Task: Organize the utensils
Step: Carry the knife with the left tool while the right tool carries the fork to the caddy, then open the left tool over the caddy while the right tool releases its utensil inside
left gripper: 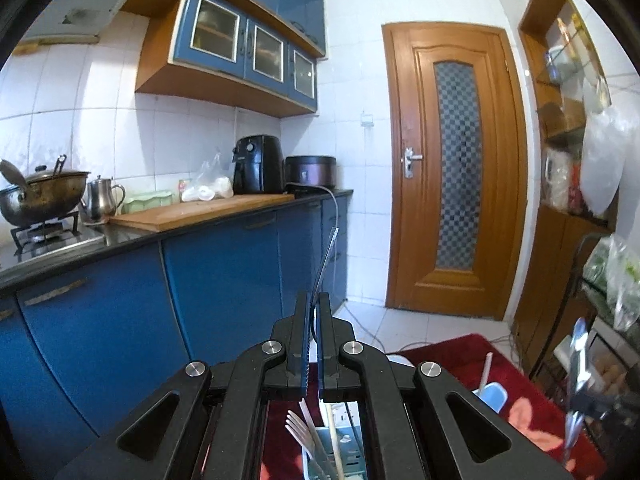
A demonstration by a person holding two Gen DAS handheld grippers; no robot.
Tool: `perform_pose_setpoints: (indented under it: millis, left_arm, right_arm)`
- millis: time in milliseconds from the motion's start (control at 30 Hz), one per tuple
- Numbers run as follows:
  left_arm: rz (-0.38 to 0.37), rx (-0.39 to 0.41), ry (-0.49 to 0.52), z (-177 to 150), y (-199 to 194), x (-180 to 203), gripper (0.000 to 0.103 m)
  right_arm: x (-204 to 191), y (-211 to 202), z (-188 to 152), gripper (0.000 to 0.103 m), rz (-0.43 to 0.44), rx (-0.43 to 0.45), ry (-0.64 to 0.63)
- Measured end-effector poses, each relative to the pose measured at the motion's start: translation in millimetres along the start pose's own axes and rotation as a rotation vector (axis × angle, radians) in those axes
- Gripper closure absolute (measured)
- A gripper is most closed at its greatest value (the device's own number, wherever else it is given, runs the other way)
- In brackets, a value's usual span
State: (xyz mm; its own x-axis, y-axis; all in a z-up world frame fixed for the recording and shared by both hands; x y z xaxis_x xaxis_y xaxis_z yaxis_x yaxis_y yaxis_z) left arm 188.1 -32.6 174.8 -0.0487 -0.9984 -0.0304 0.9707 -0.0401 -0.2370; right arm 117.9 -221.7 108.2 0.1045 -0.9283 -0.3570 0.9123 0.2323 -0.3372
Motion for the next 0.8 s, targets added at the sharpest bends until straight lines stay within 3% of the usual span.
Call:
perform_pose_setpoints:
  millis: [467, 800]
  left_arm:
    - [-0.037, -0.074, 0.002, -35, 31, 3, 0.101]
    - [-0.067, -0.092, -0.006, -47, 34, 4, 0.101]
  right_arm:
    - [-7, 32, 34, 0.099, 0.013, 0.092, -0.028]
    - [-13, 67, 53, 0.099, -0.04, 0.211, -0.076]
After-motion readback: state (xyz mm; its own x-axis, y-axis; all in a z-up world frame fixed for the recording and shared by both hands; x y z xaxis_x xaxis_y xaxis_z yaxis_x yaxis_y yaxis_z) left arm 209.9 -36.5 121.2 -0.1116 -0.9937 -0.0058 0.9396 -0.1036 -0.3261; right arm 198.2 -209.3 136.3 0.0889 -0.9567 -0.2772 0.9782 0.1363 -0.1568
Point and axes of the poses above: each gripper's, at about its wrist camera, not at the fingertips, and y roughly the way its jaws point, x to its right, z to its top, the point moved 3 cm from there along y, roughly the way its jaws point, and after that the axes turned 4 degrees about z, right-handed, at the moved point
